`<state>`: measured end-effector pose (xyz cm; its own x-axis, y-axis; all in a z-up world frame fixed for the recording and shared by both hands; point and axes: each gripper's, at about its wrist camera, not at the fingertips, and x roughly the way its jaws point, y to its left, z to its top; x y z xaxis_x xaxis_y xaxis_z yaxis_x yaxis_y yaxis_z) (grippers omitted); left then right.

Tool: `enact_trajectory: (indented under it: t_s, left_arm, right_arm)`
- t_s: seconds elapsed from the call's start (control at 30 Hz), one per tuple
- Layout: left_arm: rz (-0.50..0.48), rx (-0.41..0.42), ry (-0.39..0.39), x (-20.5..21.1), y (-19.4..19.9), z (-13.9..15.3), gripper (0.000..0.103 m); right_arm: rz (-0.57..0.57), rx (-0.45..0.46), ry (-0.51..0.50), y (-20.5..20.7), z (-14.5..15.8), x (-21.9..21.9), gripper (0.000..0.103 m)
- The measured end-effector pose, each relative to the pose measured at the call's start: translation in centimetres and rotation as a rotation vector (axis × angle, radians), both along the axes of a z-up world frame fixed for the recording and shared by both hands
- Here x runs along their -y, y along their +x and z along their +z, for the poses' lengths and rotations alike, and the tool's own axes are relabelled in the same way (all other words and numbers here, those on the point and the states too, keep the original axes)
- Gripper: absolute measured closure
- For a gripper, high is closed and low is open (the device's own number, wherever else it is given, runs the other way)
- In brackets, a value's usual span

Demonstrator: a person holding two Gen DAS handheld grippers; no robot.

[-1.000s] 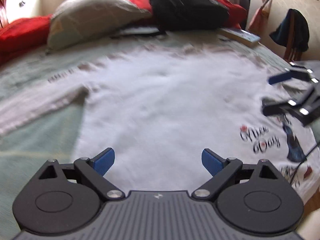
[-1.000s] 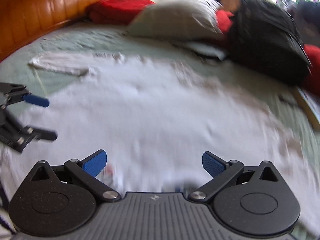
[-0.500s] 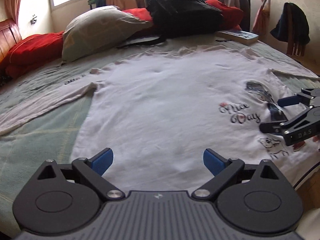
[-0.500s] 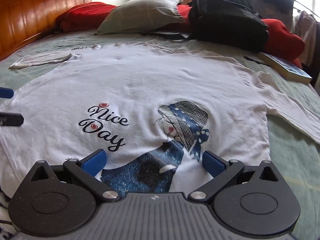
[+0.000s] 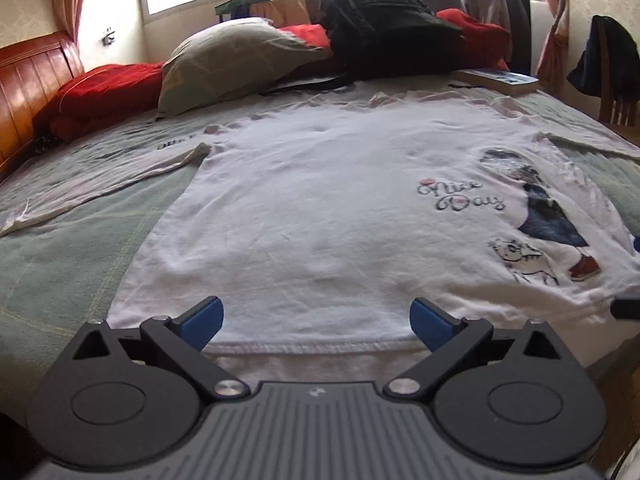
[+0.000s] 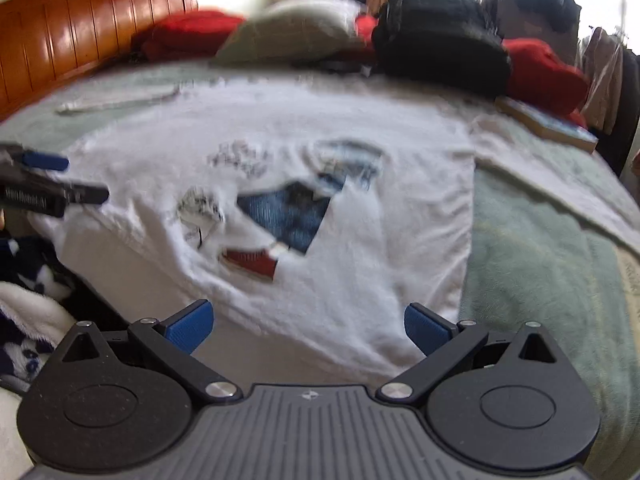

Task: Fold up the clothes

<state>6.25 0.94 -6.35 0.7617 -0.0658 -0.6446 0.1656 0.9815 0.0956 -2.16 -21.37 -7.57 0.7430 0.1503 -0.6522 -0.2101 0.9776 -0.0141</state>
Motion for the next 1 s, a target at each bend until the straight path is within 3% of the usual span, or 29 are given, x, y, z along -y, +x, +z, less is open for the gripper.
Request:
enact_trajectory:
  t_s: [0.13,0.23,0.43,0.6,0.77,0.9,1.0]
  left_arm:
    - [0.014,-0.018,0.007,0.4,-0.3,-0.6,0.003]
    - [0.032,-0.022,-0.007,0.3,-0.6,-0.3,0.003]
    - [0.005,0.014,-0.015,1.6,-1.4,0.5,0.003]
    - [0.007,0.023,0.006,2.2,-1.7,0.4,0.003]
    - [0.044,0.015,-0.005,1.9,-1.4,0.0,0.004]
    - [0.031,0.023,-0.029,1.9,-1.4,0.1,0.003]
    - [0.027,0.03,-0.053,1.8,-1.5,0.2,0.003]
  right_arm:
    - [-0.017,-0.028,0.048,0.4,-0.9,0.6,0.0]
    - [-0.003,-0.034,0.015,-0.1,-1.4,0.5,0.0]
    - [-0.01,0.012,0.095,1.7,0.5,1.5,0.0]
    - [-0.079,-0.065,0.124,5.4,-0.3,1.9,0.0]
    - [-0.093,-0.058,0.171,4.3,-1.2,2.9,0.0]
    - [-0.078,-0.125,0.215,5.1,0.1,4.1,0.0]
    - [-0.122,-0.131,0.306,7.2,2.1,6.4,0.0]
